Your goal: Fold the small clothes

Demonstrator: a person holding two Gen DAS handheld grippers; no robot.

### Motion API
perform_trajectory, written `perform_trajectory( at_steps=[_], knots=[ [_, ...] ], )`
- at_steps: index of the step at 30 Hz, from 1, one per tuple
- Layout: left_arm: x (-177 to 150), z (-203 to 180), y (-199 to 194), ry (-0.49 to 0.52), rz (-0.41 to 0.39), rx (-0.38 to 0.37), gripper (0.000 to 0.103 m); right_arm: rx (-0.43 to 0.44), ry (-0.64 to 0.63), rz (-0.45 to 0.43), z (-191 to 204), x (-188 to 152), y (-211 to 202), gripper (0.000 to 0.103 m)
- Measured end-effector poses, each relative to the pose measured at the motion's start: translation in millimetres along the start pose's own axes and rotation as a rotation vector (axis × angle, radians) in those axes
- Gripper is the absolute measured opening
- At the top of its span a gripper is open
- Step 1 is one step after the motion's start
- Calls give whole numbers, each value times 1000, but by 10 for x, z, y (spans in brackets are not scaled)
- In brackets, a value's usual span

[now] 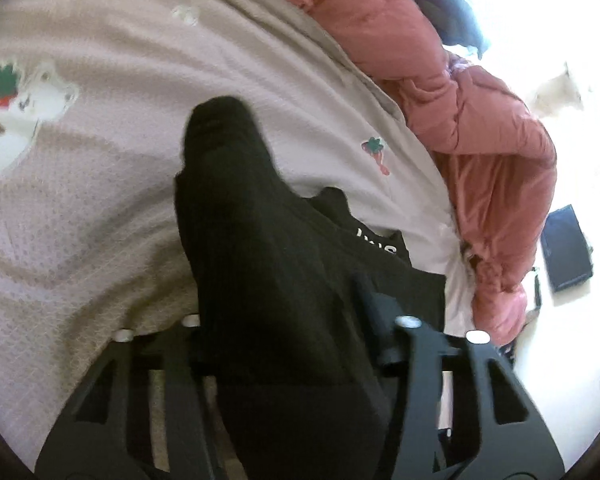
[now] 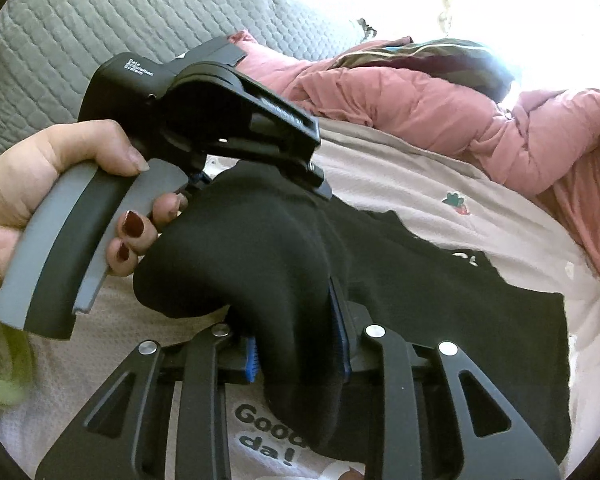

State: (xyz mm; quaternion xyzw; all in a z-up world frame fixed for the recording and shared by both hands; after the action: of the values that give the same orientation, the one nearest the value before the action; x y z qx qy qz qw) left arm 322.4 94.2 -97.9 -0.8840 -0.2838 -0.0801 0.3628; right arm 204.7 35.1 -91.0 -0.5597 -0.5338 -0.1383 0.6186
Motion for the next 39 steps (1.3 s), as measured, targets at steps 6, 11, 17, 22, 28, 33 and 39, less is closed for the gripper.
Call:
perform_trajectory(
  at_steps=[6,11,17,22,28,33,39],
  knots=[
    [18,-323,-130,35,-41,-50,18,-19,45,-40,-189,21,-220,26],
    [-54,-673,-168,102,-69,-56,18,-21,113,-59,-401,-5,-399,26],
    [-236,-1038,-106,130,-106,-43,18,-26,203,-72,-673,-124,-570,25],
    [-343,-1244,122,147,-100,12,18,-21,282,-59,-896,-273,-624,24],
    [-497,-1482,530,201,-48,77,21,12,412,-24,-1220,-520,-592,23],
    [-617,-1537,818,209,-4,98,31,30,501,17,-1419,-736,-563,20],
    [-756,-1727,982,205,26,-32,80,84,657,105,-1646,-1041,-459,20]
  ],
)
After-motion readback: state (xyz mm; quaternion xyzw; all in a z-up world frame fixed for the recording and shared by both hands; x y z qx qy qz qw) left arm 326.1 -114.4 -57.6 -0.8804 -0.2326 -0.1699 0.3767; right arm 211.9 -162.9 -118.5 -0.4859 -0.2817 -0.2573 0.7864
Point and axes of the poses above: each gripper's, at about its wrist camera, not at the fingertips, and y roughly the way its jaws point, z to its left, x to its top, the point moved 10 cm from there along y, roughly the way its jaws point, and after that the axes turned 6 degrees about -x, right-handed, at the moved point
